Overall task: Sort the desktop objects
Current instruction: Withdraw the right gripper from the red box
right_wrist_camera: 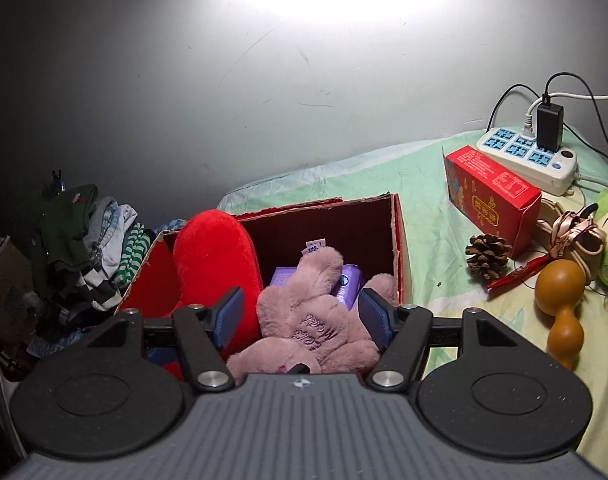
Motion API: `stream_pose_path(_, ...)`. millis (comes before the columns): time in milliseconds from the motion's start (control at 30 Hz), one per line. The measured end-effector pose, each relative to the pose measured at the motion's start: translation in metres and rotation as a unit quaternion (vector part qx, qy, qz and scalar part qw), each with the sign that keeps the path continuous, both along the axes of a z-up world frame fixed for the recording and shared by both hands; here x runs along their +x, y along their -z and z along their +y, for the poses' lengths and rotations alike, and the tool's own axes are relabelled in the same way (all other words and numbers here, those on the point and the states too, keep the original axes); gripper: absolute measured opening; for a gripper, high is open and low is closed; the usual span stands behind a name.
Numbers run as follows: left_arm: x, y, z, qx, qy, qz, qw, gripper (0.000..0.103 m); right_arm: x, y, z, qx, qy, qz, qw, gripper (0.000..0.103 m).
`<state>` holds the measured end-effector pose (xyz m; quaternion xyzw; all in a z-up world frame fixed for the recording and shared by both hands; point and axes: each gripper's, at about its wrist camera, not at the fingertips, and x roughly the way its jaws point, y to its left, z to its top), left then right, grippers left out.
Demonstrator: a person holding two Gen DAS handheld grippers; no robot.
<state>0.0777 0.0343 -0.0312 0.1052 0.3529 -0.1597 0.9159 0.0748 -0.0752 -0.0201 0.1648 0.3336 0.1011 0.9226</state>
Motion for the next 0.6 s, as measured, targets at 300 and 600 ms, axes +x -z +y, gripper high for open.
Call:
stream_pose_path(300,-0.042,-0.010,-0.002,-0.008,-0.007,0.009,0.9999,0.081,-0.055,0.013,-0.060,-0.027,0.044,0.038,0.998,0.066)
stream_pose_path(600,-0.065,-0.012,-0.062,-0.018,0.012,0.032,0.9992,0.084,-0.090,0.007,-0.122,-0.084,0.077,0.078,0.990,0.066)
